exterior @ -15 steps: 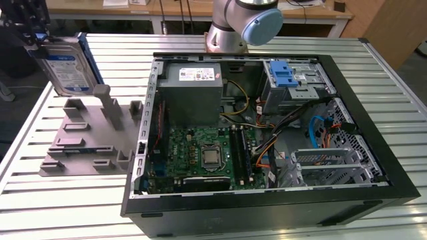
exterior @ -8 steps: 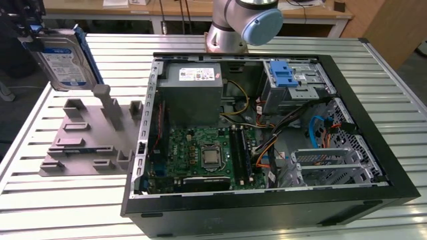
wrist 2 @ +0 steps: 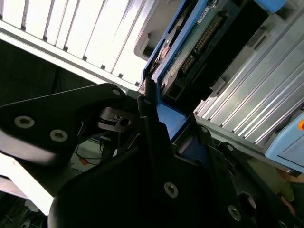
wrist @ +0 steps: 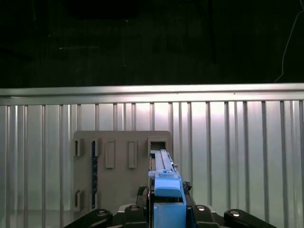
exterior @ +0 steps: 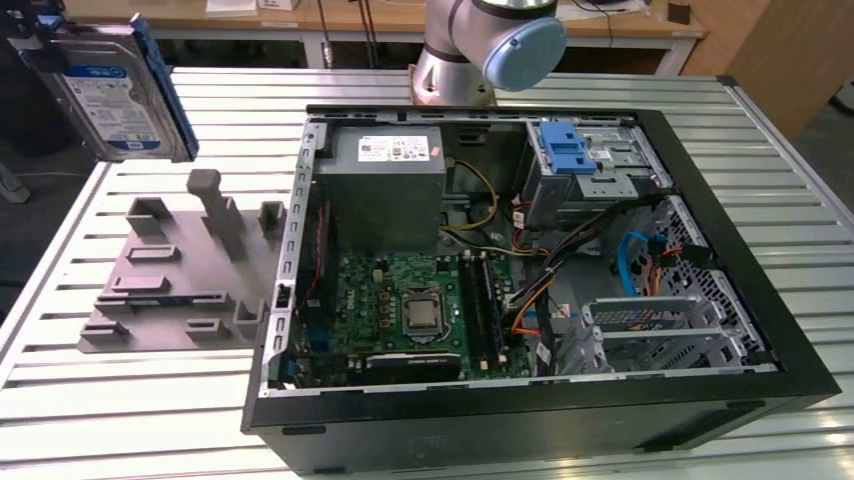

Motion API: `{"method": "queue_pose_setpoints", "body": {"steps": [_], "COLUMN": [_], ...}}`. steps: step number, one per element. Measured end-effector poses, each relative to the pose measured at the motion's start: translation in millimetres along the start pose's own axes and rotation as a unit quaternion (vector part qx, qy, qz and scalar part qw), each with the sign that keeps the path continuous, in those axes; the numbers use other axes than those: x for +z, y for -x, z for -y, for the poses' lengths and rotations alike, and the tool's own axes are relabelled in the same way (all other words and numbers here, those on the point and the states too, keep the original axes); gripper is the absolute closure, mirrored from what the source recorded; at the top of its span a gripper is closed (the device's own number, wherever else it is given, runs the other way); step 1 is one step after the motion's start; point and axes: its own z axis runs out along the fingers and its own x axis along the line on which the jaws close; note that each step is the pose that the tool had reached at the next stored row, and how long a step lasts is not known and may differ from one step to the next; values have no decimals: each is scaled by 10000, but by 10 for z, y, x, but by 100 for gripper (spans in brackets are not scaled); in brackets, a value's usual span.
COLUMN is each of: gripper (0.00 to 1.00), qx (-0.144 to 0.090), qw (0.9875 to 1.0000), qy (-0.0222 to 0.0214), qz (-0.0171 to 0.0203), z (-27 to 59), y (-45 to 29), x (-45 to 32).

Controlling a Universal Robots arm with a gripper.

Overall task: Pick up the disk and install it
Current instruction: 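Pick up the disk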

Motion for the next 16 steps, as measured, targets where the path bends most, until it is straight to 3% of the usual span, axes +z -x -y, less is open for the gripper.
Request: {"method": "queue_pose_setpoints", "body": {"steps": [16], "gripper": [64], "qx": [0], "qw": [10000], "qy": [-2], "qz": [0], "z": [-5], "y": [-5], "x": [-256]}}
